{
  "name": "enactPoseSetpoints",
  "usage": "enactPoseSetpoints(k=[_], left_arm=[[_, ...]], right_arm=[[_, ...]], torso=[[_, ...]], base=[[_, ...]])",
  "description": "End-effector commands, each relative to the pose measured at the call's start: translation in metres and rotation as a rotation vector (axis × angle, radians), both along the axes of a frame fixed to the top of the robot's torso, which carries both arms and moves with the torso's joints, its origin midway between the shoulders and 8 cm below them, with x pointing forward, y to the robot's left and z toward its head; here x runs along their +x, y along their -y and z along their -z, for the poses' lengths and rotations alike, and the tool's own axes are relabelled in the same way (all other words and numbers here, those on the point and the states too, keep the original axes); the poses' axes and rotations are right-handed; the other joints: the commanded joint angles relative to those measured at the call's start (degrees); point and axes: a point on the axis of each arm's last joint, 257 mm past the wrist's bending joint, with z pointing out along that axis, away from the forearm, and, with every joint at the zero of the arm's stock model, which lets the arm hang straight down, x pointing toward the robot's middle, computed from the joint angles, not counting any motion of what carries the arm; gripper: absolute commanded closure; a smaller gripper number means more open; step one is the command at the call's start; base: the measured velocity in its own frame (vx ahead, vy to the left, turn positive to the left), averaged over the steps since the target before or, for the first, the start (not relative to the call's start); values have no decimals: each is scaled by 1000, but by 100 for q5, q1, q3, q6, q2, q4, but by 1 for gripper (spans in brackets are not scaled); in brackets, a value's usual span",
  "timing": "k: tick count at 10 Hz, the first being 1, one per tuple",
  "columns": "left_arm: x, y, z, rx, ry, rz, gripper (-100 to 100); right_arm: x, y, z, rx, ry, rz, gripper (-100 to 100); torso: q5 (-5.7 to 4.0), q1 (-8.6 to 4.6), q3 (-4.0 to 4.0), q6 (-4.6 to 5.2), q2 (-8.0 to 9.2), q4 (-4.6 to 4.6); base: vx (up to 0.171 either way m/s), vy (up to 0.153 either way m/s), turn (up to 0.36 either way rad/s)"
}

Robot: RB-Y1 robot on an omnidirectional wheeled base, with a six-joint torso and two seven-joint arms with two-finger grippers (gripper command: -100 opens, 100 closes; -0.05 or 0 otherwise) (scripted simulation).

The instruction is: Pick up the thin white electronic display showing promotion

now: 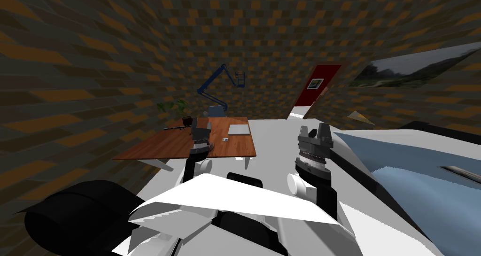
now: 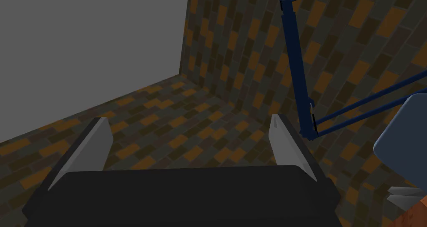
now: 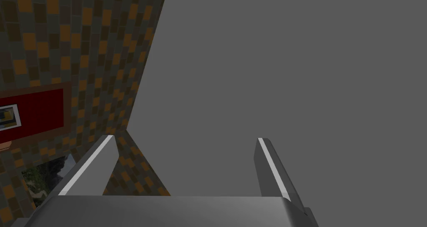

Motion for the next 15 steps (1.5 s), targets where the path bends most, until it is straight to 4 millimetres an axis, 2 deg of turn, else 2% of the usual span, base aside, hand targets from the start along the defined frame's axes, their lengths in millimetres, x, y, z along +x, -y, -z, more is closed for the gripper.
enactPoseSetpoints(k=[1, 4, 5, 7, 8, 11, 12, 14, 15], left_arm=[[6, 1, 5, 27, -24, 21, -100], [24, -3, 27, 65, -103, 59, -100], [25, -2, 26, 76, -105, 64, -100], [41, -11, 47, 90, -177, 82, -100], [42, -11, 48, 98, -183, 84, -100], [68, -36, 84, 100, -310, 95, -100], [70, -37, 89, 109, -325, 96, -100], [87, -60, 113, 98, -410, 92, -100], [88, -63, 121, 101, -434, 88, -100]], right_arm=[[0, 0, 0, 0, 0, 0, 0], [0, 0, 0, 0, 0, 0, 0], [0, 0, 0, 0, 0, 0, 0], [0, 0, 0, 0, 0, 0, 0], [0, 0, 0, 0, 0, 0, 0], [0, 0, 0, 0, 0, 0, 0], [0, 0, 0, 0, 0, 0, 0], [0, 0, 0, 0, 0, 0, 0], [0, 0, 0, 0, 0, 0, 0]], torso=[[0, 0, 0, 0, 0, 0], [-2, -10, 3, 1, 5, 1], [-2, -12, 5, 1, 8, 2], [-2, -9, 3, 1, 6, 1], [-2, -12, 3, 1, 5, 1], [-3, -16, 3, 1, 6, 1], [-4, -18, 6, 1, 11, 2], [-3, -13, 1, 2, 2, 1], [-4, -15, 2, 1, 4, 1]], base=[[-3, -9, -24], [-18, -33, -41], [-15, -28, -18], [-16, -35, -65], [-13, -33, -21], [-24, -49, -97], [-19, -40, -41], [-9, -45, -128], [-16, -30, -41]])
